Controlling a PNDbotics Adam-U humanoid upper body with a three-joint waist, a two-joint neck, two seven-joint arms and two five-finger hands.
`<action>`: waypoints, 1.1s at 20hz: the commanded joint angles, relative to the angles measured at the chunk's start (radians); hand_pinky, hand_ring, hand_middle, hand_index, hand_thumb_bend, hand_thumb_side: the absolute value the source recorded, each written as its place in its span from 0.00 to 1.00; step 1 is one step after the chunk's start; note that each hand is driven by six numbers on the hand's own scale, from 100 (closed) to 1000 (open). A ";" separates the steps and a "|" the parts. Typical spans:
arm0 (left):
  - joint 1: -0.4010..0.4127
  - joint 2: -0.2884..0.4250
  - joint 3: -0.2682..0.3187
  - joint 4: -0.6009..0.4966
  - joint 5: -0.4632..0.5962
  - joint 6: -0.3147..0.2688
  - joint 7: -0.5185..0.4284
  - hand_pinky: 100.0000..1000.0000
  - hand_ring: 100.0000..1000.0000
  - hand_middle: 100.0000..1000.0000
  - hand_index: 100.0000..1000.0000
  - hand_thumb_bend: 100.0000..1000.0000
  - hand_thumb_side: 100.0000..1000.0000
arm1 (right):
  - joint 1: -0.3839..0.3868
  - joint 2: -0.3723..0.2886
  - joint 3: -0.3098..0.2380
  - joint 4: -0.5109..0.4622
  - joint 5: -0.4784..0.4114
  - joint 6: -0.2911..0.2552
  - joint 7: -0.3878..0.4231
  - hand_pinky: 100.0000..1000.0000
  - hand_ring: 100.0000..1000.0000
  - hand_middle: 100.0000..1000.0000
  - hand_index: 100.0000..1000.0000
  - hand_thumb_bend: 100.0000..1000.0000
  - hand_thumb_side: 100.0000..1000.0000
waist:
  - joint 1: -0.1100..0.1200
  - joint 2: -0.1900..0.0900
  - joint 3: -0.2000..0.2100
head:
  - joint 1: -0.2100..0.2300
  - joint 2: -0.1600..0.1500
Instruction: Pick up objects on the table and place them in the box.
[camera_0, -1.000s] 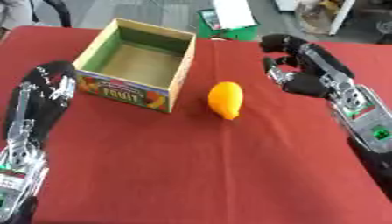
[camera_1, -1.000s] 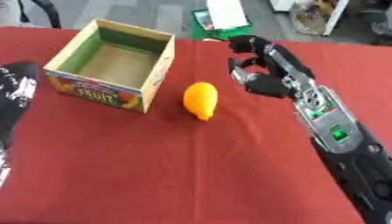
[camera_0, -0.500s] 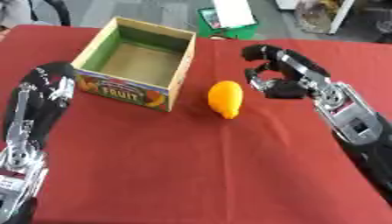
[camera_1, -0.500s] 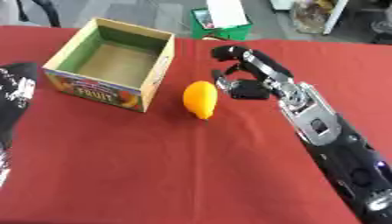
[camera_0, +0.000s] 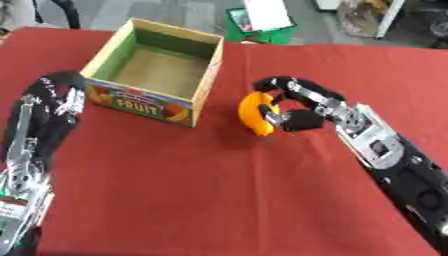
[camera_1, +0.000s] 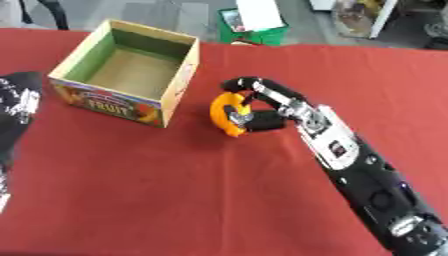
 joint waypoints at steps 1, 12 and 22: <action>-0.013 0.007 0.001 -0.015 0.003 -0.001 -0.003 0.86 0.91 0.71 0.70 0.15 0.41 | -0.007 -0.025 0.001 -0.008 0.046 -0.006 0.017 0.75 0.94 0.87 0.91 0.00 0.37 | 0.003 -0.013 0.003 | -0.005 -0.005; -0.015 0.006 -0.001 -0.016 0.004 -0.001 -0.005 0.86 0.91 0.70 0.70 0.15 0.41 | -0.018 0.009 -0.013 0.040 0.217 -0.022 -0.056 0.61 0.77 0.72 0.83 0.00 0.00 | 0.006 -0.012 0.012 | -0.009 -0.004; -0.016 0.007 -0.001 -0.018 0.004 0.001 -0.005 0.86 0.91 0.70 0.70 0.15 0.41 | -0.026 0.019 -0.031 0.058 0.388 -0.018 -0.201 0.56 0.72 0.66 0.79 0.00 0.00 | 0.006 -0.012 0.021 | -0.010 -0.004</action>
